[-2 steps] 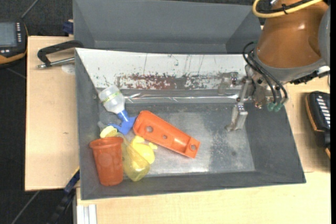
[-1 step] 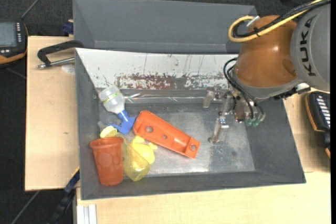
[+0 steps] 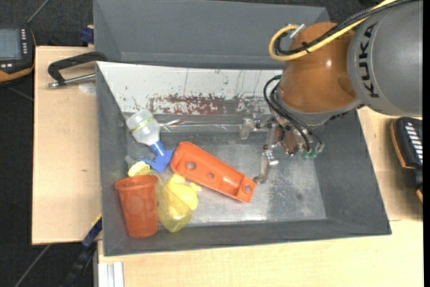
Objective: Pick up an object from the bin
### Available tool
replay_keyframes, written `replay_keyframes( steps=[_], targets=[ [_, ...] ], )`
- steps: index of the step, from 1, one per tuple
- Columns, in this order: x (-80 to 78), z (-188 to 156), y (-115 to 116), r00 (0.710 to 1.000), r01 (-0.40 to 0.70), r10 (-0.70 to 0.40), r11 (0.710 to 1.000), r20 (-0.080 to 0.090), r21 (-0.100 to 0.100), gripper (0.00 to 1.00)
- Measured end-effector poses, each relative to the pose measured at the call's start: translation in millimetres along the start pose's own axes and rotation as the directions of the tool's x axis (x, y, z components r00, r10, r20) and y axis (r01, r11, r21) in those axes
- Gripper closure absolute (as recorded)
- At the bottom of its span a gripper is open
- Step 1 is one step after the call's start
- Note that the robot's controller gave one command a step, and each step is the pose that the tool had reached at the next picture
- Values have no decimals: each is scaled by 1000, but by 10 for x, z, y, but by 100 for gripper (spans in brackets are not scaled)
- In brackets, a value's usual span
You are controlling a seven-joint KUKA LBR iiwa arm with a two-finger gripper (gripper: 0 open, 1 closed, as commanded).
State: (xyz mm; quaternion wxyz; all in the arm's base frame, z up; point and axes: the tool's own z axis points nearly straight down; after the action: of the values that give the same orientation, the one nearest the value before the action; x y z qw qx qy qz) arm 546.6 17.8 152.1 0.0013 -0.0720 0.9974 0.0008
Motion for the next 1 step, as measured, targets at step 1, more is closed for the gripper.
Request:
replay_keyframes(
  steps=[1],
  targets=[
    [115,264,51,998,66,-66,998,5,0,0]
  ],
)
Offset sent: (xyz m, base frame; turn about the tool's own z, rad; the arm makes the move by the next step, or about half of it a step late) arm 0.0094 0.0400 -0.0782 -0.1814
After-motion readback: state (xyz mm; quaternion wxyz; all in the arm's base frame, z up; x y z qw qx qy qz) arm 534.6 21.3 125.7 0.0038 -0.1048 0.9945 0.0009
